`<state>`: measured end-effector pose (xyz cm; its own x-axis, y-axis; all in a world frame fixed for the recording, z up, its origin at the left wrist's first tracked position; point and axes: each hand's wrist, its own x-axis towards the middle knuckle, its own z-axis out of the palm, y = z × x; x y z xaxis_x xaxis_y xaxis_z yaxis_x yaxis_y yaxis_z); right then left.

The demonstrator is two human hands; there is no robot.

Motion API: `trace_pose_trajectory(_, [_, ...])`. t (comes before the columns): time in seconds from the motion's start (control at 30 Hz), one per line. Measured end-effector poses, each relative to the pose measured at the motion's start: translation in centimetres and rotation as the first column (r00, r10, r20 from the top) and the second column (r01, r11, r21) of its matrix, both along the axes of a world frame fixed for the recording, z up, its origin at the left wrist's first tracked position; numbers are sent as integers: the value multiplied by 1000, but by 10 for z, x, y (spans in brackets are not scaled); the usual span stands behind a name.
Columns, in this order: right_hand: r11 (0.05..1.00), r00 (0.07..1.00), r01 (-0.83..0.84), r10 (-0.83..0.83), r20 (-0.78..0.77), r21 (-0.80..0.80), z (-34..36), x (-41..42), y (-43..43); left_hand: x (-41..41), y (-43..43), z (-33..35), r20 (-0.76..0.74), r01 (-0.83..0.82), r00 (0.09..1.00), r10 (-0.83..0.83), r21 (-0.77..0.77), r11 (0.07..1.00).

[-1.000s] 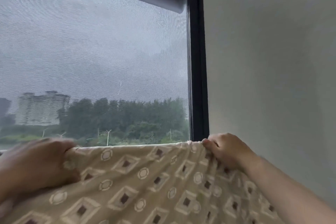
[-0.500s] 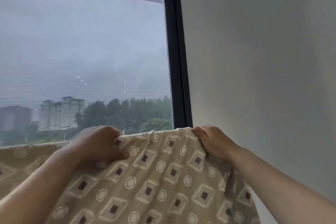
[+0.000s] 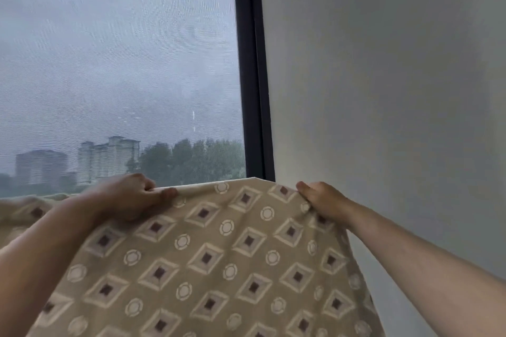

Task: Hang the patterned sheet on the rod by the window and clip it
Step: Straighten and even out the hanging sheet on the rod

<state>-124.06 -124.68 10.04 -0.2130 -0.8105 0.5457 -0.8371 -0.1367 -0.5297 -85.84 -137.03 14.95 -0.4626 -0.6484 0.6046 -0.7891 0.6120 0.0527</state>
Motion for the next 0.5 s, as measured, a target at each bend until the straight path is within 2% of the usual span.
trace_pose_trajectory(0.07, [987, 930, -159, 158, 333, -22, -16, -2, -2, -11, 9, 5, 25, -1, 1000, 0, 39, 999])
trace_pose_trajectory(0.1, [976, 885, -214, 208, 417, -33, -26, -7, -4, -23, 13, 4, 32, 17, 999, -18, 42, 999])
trace_pose_trajectory(0.13, [971, 872, -239, 227, 434, -29, -34, -10, -6, -34, 16, 4, 38, 35, 999, -36, 32, 999])
trace_pose_trajectory(0.2, [978, 914, -207, 192, 356, 2, -44, -16, -8, -53, 17, 2, 49, 54, 997, -55, 13, 998])
trace_pose_trajectory(0.3, [1000, 996, 25, -26, 89, 9, -40, -39, 3, -64, 14, 1, 53, 27, 998, -27, -7, 1000])
trace_pose_trajectory(0.37, [986, 987, 157, -159, -29, -51, -33, -59, 15, -64, 12, -1, 46, 16, 999, -16, 13, 1000])
trace_pose_trajectory(0.43, [968, 967, 236, -243, -78, -82, -29, -74, 21, -68, 12, -2, 46, 18, 999, -20, 46, 999])
trace_pose_trajectory(0.5, [976, 977, 213, -214, 11, 39, -29, -77, 20, -78, 14, -1, 56, 14, 998, -17, 66, 998])
